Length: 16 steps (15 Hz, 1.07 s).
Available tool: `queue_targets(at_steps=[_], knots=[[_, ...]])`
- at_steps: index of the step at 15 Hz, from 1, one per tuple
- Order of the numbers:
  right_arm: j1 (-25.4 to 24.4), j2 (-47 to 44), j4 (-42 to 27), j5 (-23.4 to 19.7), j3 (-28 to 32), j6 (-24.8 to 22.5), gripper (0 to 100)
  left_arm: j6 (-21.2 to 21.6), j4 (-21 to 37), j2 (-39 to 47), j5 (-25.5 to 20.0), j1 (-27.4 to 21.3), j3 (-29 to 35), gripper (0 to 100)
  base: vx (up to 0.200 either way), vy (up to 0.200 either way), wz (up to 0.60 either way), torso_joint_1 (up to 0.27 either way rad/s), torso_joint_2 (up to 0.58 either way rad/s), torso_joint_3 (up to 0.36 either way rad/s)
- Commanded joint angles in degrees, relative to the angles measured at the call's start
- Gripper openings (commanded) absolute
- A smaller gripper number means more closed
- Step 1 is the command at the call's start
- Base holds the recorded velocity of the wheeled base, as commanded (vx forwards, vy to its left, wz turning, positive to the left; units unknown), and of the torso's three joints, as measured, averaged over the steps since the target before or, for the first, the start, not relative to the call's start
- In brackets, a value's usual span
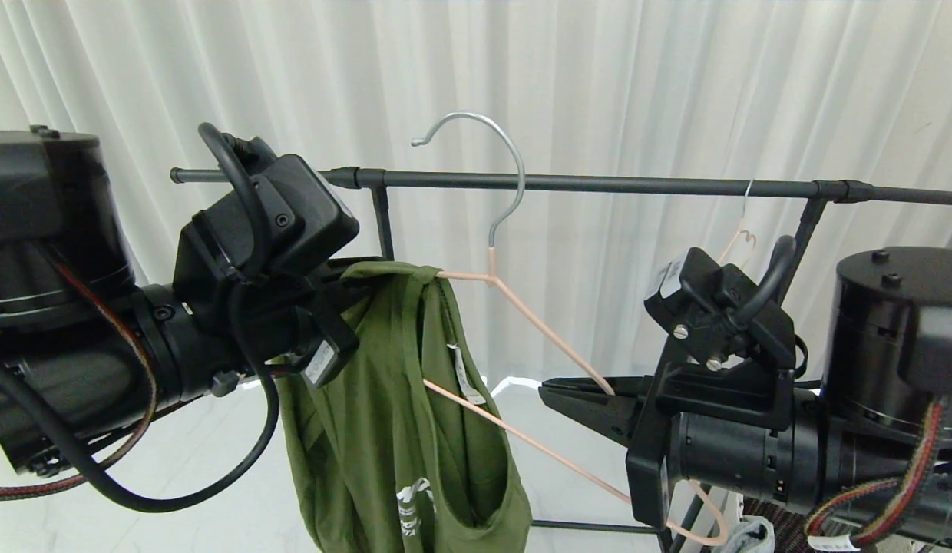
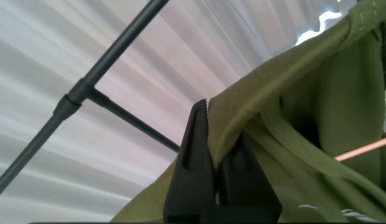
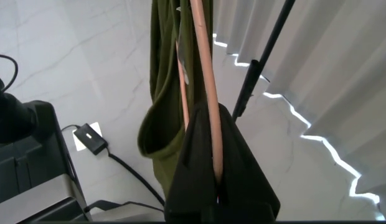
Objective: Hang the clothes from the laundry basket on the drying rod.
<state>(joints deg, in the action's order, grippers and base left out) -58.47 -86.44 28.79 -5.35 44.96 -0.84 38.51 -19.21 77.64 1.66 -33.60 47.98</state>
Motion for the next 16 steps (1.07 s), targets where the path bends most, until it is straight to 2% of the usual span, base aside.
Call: queue_targets(at_steps=[1,9,10,12,13,15,16], knots=[[-0.2,0.0,-0.1,0.0,-0.5,0.0,0,-0.5,-0.1,-0.3,0.0,-0.1,-0.3,0,0.0,0.0,0.0,0.0,0.0,0.0],[0.2,0.5,0.1,0.2,-0.4,0.1,0,-0.5,-0.1,-1.8,0.2,-0.1,-1.8,0,0.0,0.0,0.0,0.0,0.0,0.0],[0.3,0.3,0.2,0.6,-0.3,0.2,100,-0.5,-0.1,-1.9,0.5,-0.1,-1.8,0,0.0,0.0,0.0,0.0,0.0,0.0],[2.0,0.1,1.0,0.7,0.0,0.2,100,-0.5,-0.1,-2.5,1.6,0.1,-1.8,0,0.0,0.0,0.0,0.0,0.0,0.0],[3.1,0.1,1.6,0.7,0.1,0.1,100,-0.5,-0.1,-2.8,4.5,0.2,-1.8,0,0.0,0.0,0.0,0.0,0.0,0.0],[5.1,0.2,2.0,0.8,0.7,0.0,100,-0.6,-0.1,-2.6,13.6,0.4,-1.8,0,0.0,0.0,0.0,0.0,0.0,0.0],[6.3,0.1,1.9,1.2,1.1,0.0,100,-1.8,-0.1,-2.2,21.4,0.3,-1.8,0,0.0,0.0,0.0,0.0,0.0,0.0]])
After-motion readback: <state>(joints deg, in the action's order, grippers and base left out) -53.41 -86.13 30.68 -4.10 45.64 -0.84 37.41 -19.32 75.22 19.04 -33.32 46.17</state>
